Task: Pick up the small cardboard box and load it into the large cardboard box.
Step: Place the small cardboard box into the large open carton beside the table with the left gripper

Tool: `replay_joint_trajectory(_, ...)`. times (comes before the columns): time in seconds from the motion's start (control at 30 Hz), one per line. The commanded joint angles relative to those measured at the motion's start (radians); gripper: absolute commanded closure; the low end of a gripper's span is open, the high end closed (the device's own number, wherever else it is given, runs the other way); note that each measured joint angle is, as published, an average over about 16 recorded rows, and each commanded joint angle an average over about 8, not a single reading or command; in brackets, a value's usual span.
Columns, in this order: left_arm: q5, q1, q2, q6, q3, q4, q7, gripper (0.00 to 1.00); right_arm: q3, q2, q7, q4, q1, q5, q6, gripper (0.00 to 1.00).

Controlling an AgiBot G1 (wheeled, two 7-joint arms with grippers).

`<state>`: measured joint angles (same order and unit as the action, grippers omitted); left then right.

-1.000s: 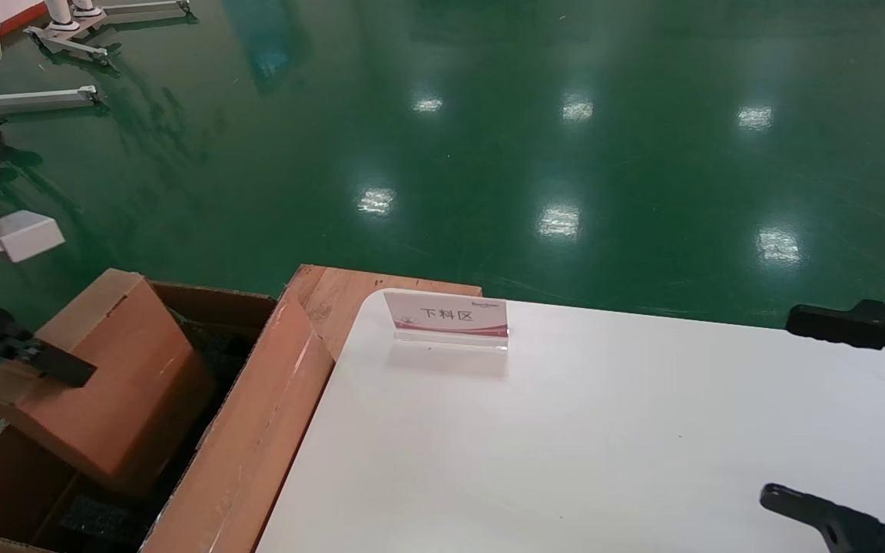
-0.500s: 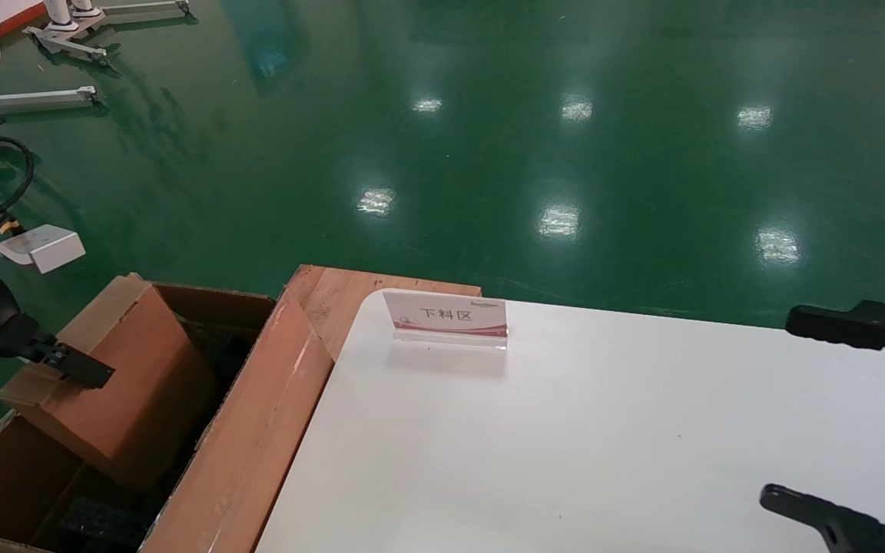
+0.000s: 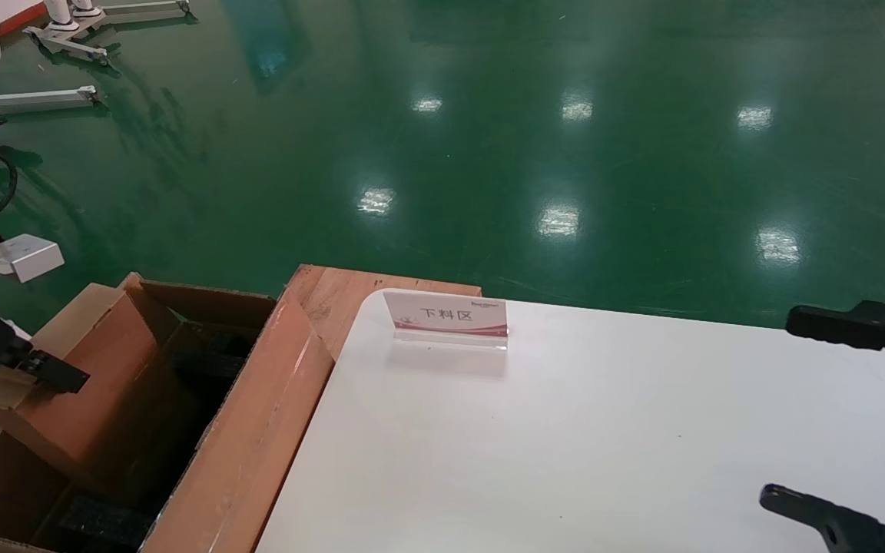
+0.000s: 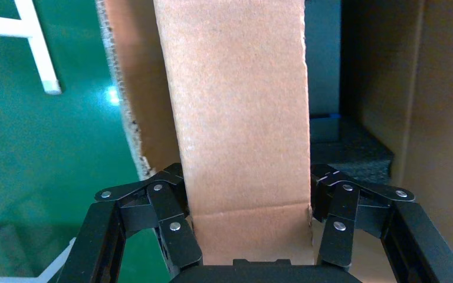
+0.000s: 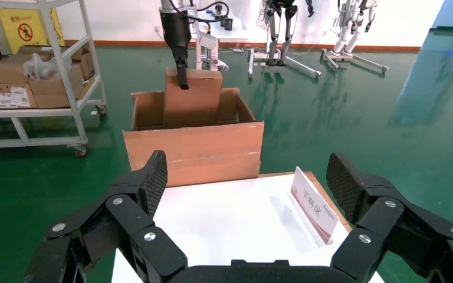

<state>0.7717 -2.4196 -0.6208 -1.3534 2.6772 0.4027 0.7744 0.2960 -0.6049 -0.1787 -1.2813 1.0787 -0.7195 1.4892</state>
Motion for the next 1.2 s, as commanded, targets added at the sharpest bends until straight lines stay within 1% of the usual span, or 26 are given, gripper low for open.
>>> replay_joint_trajectory(0.03,-0.003,0.015,-0.002,0.002,-0.001,-0.018,-0.007,1.0,0.0,0.0,0.0,0.0,0.0,0.0,0.0,0.0)
replay_joint_trajectory(0.73,-0.047,0.165,-0.027,0.051,-0.029,-0.15,-0.054,1.0,0.001,0.001,0.001,0.0,0.0,0.001,-0.001,0.0)
replay_joint_trajectory(1.2,-0.08,0.273,-0.038,0.053,-0.045,-0.223,-0.048,1.0,0.002,0.001,0.001,0.0,0.0,0.001,-0.001,0.0)
